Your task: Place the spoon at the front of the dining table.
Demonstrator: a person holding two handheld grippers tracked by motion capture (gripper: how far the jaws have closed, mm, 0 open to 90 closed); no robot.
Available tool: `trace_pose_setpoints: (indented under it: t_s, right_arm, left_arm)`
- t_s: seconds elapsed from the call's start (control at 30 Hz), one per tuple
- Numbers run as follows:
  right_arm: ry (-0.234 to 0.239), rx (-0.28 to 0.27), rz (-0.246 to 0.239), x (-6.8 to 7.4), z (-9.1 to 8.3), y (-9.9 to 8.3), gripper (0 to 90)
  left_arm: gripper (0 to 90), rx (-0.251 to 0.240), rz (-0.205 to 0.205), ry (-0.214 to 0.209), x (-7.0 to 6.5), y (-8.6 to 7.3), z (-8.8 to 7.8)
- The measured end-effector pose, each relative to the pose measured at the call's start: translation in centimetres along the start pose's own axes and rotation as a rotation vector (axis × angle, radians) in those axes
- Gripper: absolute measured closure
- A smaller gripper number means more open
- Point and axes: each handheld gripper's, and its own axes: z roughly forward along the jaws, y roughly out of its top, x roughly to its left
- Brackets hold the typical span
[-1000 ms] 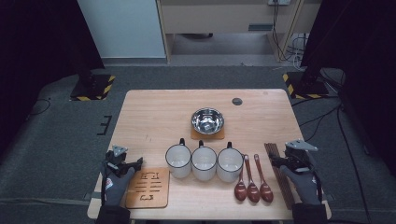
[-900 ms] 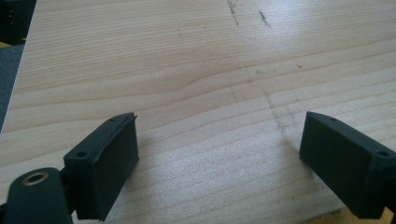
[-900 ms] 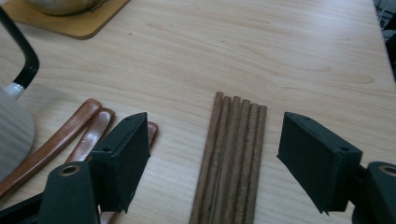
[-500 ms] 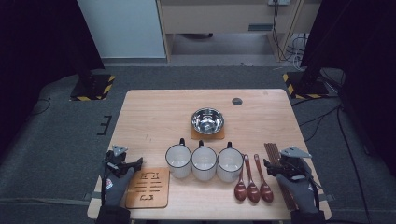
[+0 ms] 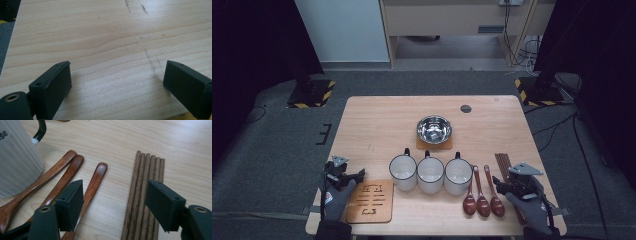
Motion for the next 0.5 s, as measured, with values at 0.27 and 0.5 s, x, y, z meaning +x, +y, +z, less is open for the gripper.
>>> trace_pose_setpoints:
  t_s: [0.27, 0.5]
  right_arm:
    - [-0.021, 0.023, -0.032, 1.0, 0.3, -0.4, 39.5]
    - [-0.001, 0.057, -0.044, 1.7, 0.4, -0.3, 51.8]
  left_arm:
    - [5.6, 0.001, -0.001, 0.001, 0.0, 0.0, 0.0]
    - [5.2, 0.002, -0.002, 0.001, 0.0, 0.0, 0.0]
